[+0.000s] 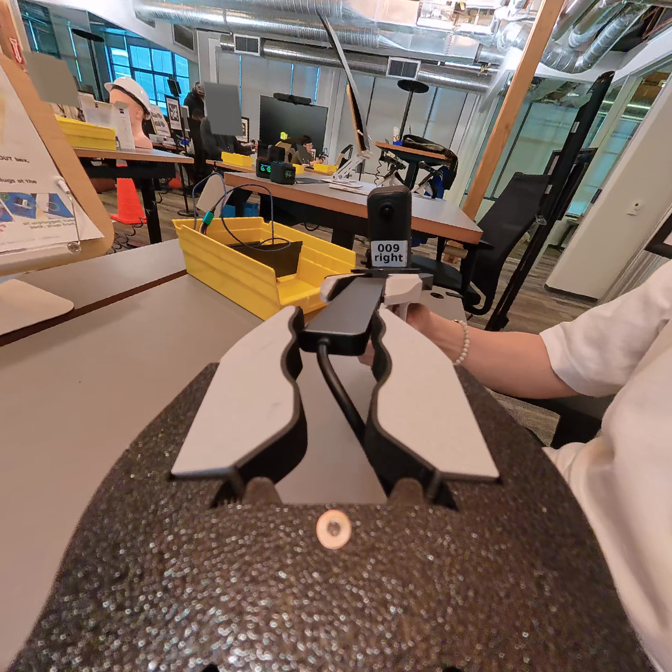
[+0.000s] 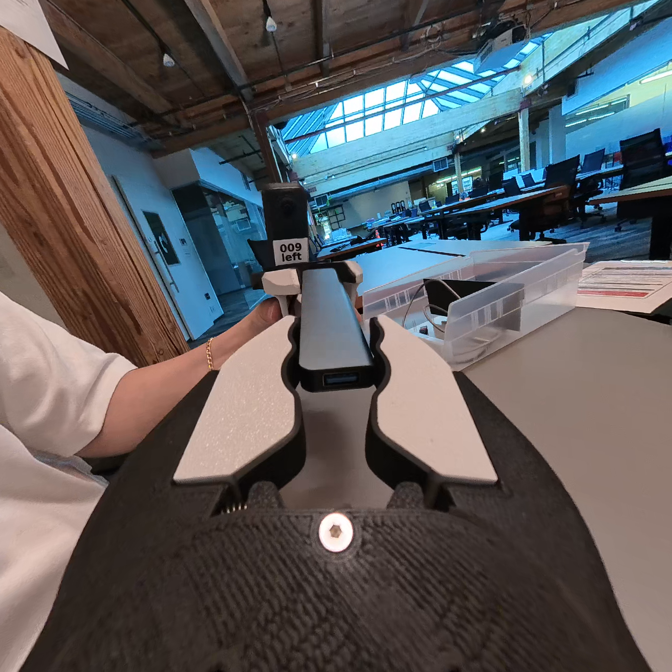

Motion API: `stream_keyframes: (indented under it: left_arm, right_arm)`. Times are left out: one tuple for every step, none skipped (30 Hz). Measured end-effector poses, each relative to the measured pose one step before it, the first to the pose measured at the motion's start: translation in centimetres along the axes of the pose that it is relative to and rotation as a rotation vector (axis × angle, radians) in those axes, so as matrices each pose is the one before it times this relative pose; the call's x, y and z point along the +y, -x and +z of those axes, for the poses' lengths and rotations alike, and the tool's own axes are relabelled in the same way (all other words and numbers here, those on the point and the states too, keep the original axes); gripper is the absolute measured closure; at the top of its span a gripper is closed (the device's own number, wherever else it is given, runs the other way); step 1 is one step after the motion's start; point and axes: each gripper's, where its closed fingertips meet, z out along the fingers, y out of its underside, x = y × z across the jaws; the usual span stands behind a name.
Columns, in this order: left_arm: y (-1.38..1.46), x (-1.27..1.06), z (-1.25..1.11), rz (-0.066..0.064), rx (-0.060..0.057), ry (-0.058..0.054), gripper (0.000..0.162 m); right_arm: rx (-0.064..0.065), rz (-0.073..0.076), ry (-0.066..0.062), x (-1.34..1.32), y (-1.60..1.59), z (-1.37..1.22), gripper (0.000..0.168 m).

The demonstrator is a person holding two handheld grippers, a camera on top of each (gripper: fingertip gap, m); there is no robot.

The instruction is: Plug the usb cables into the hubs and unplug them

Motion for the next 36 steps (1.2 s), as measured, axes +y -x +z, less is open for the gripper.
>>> stream_keyframes:
  left_arm:
    - [-0.002,0.048,-0.019,-0.0009,0.0008,-0.0015,0.127]
    - [0.011,0.051,0.027,-0.0047,-0.0003,-0.0018,0.127]
    - [0.025,0.096,0.038,-0.0098,0.0010,0.0002,0.127]
    - [0.008,0.107,0.019,-0.0094,0.0030,0.0020,0.127]
    - [-0.006,0.106,0.012,-0.0064,0.0042,0.0017,0.127]
    - [-0.032,0.032,0.009,-0.0041,0.0050,-0.0020,0.128]
    - [-0.020,-0.012,0.008,-0.0015,0.0042,-0.0040,0.128]
    - [-0.031,-0.008,0.018,0.0002,0.0041,-0.0026,0.128]
    - [-0.049,-0.003,0.015,0.0004,0.0050,0.0000,0.128]
    - [-0.022,0.003,0.023,0.0012,0.0034,0.0019,0.128]
    - [-0.018,-0.014,0.013,0.0020,0.0035,0.0015,0.128]
    - [-0.036,-0.026,0.006,0.0035,0.0048,0.0004,0.128]
    - [-0.026,-0.021,0.007,0.0016,0.0041,0.0002,0.128]
    - [-0.010,-0.009,0.008,-0.0007,0.0041,0.0001,0.128]
    - [-0.007,0.007,-0.002,-0.0004,0.0037,0.0005,0.128]
    - [0.007,0.015,-0.011,0.0006,0.0019,0.0016,0.128]
    - [0.019,0.021,0.002,-0.0004,0.0008,0.0029,0.128]
    - [0.011,0.018,-0.012,-0.0010,0.0021,0.0029,0.128]
    - [0.005,-0.002,0.001,0.0020,0.0017,0.0031,0.128]
    - [0.023,-0.017,0.000,0.0029,-0.0006,0.0032,0.128]
    - [0.019,-0.071,-0.003,0.0002,0.0000,0.0019,0.128]
    - [0.020,-0.059,-0.010,0.0008,0.0002,0.0028,0.128]
    - [0.022,-0.048,-0.031,0.0031,-0.0001,0.0026,0.128]
    - [0.040,-0.046,-0.015,0.0005,-0.0007,0.0023,0.128]
    - [0.062,-0.020,-0.015,-0.0032,-0.0014,0.0034,0.128]
    - [0.036,0.005,0.009,-0.0025,-0.0007,0.0050,0.128]
    - [0.021,0.006,0.008,0.0009,0.0009,0.0040,0.128]
    - [-0.001,-0.018,0.002,0.0009,0.0014,0.0027,0.128]
    - [0.022,-0.035,-0.003,-0.0001,0.0005,0.0025,0.128]
    - [0.018,-0.045,-0.015,0.0003,0.0002,0.0031,0.128]
    - [0.019,-0.022,-0.014,0.0018,0.0009,0.0049,0.128]
    - [0.015,-0.023,-0.017,0.0041,0.0017,0.0062,0.128]
    - [0.016,-0.032,-0.011,0.0049,0.0011,0.0053,0.128]
    - [0.014,-0.044,0.033,0.0048,0.0003,0.0059,0.128]
    - [0.026,-0.085,0.074,0.0028,-0.0001,0.0031,0.128]
    - [0.046,-0.109,0.080,-0.0010,-0.0002,0.0003,0.128]
  right_arm:
    - [-0.0015,-0.0008,0.0031,0.026,0.017,0.004,0.132]
    - [0.0036,-0.0125,-0.0031,-0.020,-0.019,-0.028,0.132]
    - [0.0080,-0.0187,-0.0034,-0.011,-0.040,-0.051,0.132]
    - [0.0065,-0.0159,-0.0002,0.014,-0.030,-0.056,0.131]
    - [0.0015,-0.0079,0.0040,0.009,0.008,-0.023,0.131]
    - [-0.0008,-0.0065,-0.0003,-0.062,0.050,-0.012,0.131]
    - [0.0017,-0.0079,-0.0016,-0.052,0.034,-0.003,0.131]
    - [0.0018,-0.0054,0.0013,-0.006,0.030,-0.013,0.131]
    - [-0.0011,-0.0013,0.0001,-0.028,0.039,-0.025,0.131]
    - [0.0028,-0.0041,0.0011,0.003,0.005,-0.025,0.131]
    - [0.0013,-0.0040,0.0014,0.000,0.018,-0.008,0.131]
    - [-0.0042,0.0017,0.0008,-0.013,0.049,-0.002,0.131]
    - [-0.0011,-0.0029,-0.0011,-0.020,0.023,0.001,0.131]
    - [0.0002,-0.0062,-0.0020,-0.025,0.031,0.000,0.131]
    - [-0.0034,0.0007,0.0025,0.035,0.034,0.008,0.132]
    - [-0.0040,0.0013,0.0035,0.049,0.024,0.023,0.132]
    - [0.0014,-0.0024,0.0011,0.048,-0.024,-0.006,0.132]
    - [-0.0024,0.0008,0.0014,0.064,0.037,0.008,0.132]
    - [-0.0061,0.0056,0.0016,0.064,0.046,0.011,0.132]
    - [-0.0004,0.0031,0.0000,0.036,-0.017,0.017,0.132]
    - [-0.0021,0.0050,-0.0042,-0.001,0.029,0.016,0.132]
    - [-0.0011,0.0050,-0.0022,0.001,0.015,0.039,0.133]
    - [0.0014,-0.0013,0.0000,0.025,0.003,0.038,0.133]
    - [0.0013,0.0033,-0.0012,0.016,-0.034,0.040,0.133]
    - [0.0024,0.0059,0.0000,0.050,-0.078,0.024,0.132]
    - [0.0006,0.0016,0.0000,0.070,-0.054,-0.005,0.132]
    - [0.0017,-0.0071,-0.0026,0.023,-0.015,-0.013,0.132]
    - [0.0004,-0.0025,-0.0017,0.013,0.006,0.001,0.132]
    - [-0.0005,0.0023,0.0005,0.015,-0.020,0.029,0.132]
    - [-0.0016,0.0028,0.0013,0.044,-0.007,0.019,0.132]
    - [-0.0005,-0.0039,0.0049,0.111,-0.005,0.015,0.132]
    - [0.0018,-0.0110,0.0098,0.186,-0.017,0.018,0.132]
    - [0.0003,-0.0081,0.0124,0.206,-0.005,0.019,0.132]
    - [0.0009,-0.0040,0.0013,0.062,-0.018,-0.012,0.132]
    - [0.0011,-0.0034,-0.0055,-0.044,-0.029,-0.039,0.132]
    - [0.0026,0.0038,-0.0084,-0.099,-0.066,-0.033,0.132]
